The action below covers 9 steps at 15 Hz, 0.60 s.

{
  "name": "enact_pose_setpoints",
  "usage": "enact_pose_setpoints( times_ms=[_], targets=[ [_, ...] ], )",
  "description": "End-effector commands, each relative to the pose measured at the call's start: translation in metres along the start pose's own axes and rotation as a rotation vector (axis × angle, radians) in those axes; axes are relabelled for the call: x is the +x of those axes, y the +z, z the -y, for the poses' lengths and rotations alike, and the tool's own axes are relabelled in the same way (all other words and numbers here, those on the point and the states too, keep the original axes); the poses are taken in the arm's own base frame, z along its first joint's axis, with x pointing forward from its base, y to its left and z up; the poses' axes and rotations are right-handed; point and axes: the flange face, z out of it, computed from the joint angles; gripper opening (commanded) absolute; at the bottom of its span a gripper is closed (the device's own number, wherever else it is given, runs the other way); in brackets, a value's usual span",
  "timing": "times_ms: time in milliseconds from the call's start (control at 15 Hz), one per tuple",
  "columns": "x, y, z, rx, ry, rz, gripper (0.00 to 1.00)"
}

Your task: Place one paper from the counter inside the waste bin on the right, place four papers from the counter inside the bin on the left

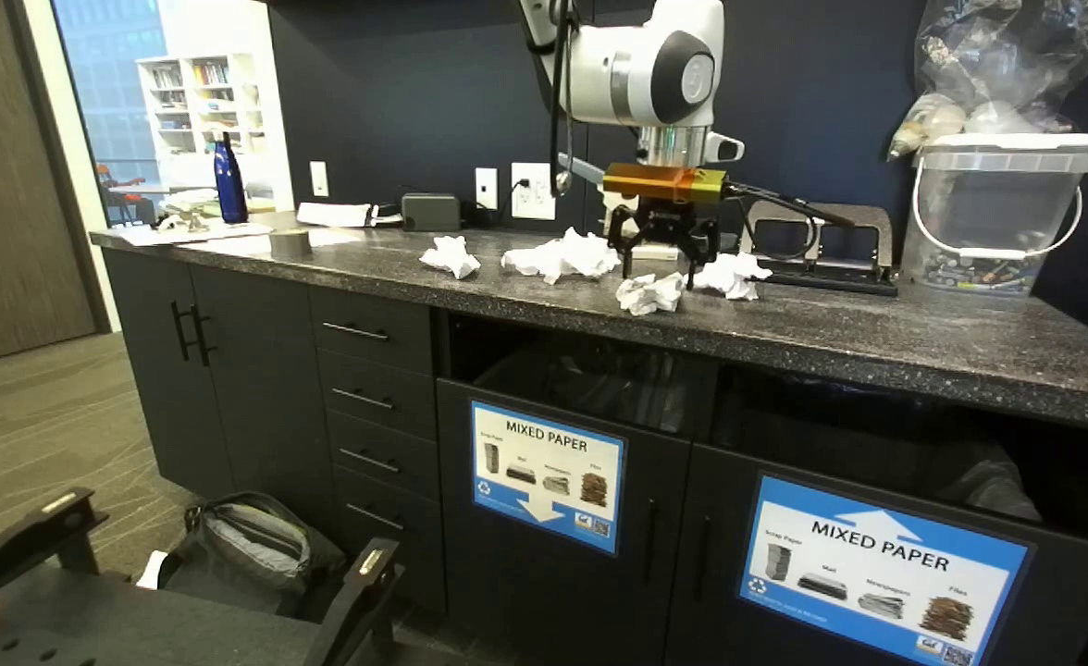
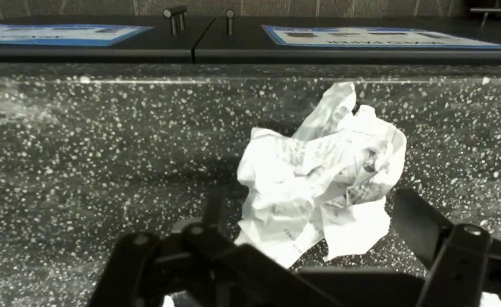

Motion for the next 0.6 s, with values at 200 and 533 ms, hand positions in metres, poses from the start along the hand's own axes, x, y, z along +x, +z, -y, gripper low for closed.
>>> enact_pose_setpoints(
  times_ms=[200,533],
  targets=[
    [0.017,0.013,-0.002,0.000,-0.008,0.039,1.00],
    [0.023,0.029,-0.010,-0.035,0.004,0.014,0.49]
  ],
)
